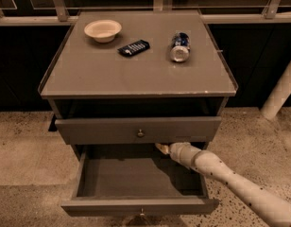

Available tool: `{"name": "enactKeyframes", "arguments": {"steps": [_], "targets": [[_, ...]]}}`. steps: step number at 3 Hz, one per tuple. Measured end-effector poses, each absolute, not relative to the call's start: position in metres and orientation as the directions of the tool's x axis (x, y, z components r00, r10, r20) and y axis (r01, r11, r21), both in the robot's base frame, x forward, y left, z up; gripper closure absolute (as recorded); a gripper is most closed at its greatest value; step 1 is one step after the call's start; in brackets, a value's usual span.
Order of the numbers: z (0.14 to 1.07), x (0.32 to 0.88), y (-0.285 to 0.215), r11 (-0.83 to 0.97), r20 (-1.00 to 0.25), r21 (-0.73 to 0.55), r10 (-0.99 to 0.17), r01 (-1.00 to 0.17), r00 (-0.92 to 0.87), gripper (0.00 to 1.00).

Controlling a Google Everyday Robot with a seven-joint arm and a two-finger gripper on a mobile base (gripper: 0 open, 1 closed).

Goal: Pick rxbar chocolate from middle drawer and place on counter

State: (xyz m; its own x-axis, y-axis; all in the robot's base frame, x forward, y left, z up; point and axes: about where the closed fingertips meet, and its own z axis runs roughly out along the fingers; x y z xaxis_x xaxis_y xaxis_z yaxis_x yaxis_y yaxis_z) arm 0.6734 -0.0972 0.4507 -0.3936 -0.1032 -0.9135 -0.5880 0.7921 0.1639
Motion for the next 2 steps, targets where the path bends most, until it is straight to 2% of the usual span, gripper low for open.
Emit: {"name": "enactKeyframes", "arguments": {"steps": [2], "targets": [[0.449, 0.647, -0.094, 0.808, -0.91, 0.182, -0.077, -0.56, -0.408, 1.0]]}}
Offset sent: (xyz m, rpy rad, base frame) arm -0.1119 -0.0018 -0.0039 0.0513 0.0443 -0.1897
